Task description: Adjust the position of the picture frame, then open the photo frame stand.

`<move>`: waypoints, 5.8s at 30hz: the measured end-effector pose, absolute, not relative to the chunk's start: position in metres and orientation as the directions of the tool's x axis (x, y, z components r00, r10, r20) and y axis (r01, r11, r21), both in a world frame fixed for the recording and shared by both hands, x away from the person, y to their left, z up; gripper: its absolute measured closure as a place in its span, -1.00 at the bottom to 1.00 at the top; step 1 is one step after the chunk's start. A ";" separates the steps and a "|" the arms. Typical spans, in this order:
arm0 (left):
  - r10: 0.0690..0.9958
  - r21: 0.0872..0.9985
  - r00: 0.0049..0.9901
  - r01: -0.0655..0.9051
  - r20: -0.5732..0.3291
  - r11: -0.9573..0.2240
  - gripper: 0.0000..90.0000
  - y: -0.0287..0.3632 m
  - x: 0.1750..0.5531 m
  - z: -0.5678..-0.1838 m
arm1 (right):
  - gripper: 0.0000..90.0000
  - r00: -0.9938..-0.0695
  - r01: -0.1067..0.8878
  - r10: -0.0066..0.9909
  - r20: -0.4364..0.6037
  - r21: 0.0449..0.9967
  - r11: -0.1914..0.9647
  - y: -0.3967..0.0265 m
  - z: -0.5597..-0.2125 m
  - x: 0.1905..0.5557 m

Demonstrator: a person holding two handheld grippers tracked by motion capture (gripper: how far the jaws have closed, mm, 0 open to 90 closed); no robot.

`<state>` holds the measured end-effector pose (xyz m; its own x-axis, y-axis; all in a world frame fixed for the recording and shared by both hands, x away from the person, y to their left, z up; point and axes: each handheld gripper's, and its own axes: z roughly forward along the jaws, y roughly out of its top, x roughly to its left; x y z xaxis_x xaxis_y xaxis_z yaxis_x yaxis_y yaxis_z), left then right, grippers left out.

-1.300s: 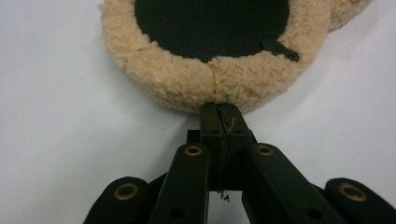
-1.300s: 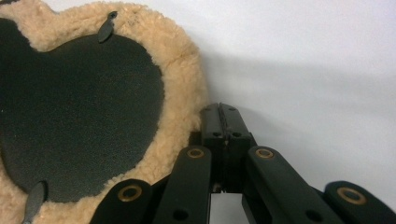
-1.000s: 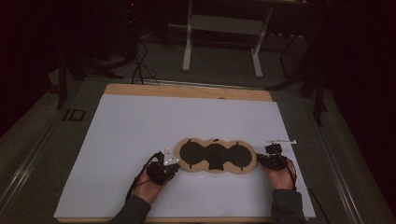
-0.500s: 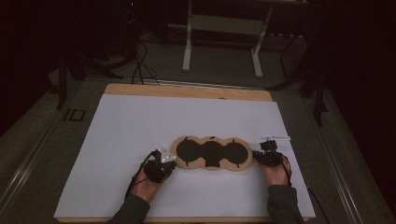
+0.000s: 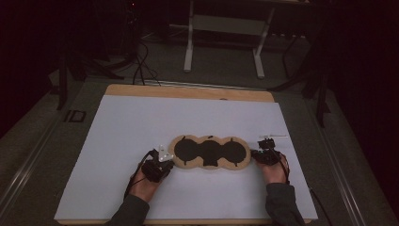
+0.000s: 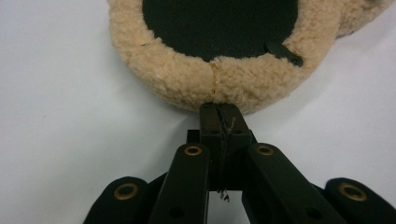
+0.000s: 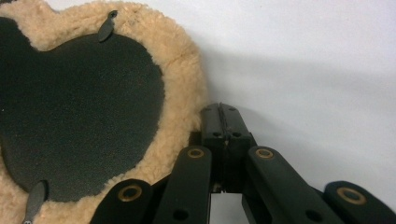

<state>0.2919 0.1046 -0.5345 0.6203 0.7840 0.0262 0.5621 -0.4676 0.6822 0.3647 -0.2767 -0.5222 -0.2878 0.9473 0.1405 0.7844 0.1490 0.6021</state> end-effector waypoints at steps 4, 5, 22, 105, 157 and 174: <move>0.788 0.679 0.615 0.567 0.026 -0.465 1.00 0.108 0.294 -0.534 | 1.00 -0.291 0.787 0.947 0.140 0.598 0.153 -0.273 -0.522 0.367; 0.788 0.677 0.615 0.569 0.026 -0.467 1.00 0.110 0.294 -0.534 | 1.00 -0.294 0.786 0.946 0.139 0.598 0.156 -0.272 -0.522 0.368; 0.809 0.668 0.588 0.599 0.008 -0.442 1.00 0.126 0.302 -0.533 | 1.00 -0.313 0.787 0.938 0.148 0.593 0.170 -0.253 -0.521 0.378; 0.818 0.739 0.574 0.562 -0.024 -0.372 0.72 0.141 0.293 -0.516 | 0.60 -0.471 0.661 0.880 0.061 0.685 0.307 -0.237 -0.519 0.355; 0.721 0.713 0.693 0.510 -0.009 -0.481 1.00 0.057 0.312 -0.521 | 0.55 -0.515 0.610 0.852 0.093 0.738 0.289 -0.232 -0.507 0.344; 0.752 0.751 0.659 0.504 -0.015 -0.426 1.00 0.062 0.323 -0.499 | 0.55 -0.516 0.615 0.851 0.094 0.733 0.292 -0.233 -0.508 0.345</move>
<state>0.3229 0.0617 -0.4988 0.6591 0.7519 -0.0153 0.5037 -0.4263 0.7513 0.3449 -0.2327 -0.5084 -0.5163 0.8512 0.0938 0.6147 0.2922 0.7326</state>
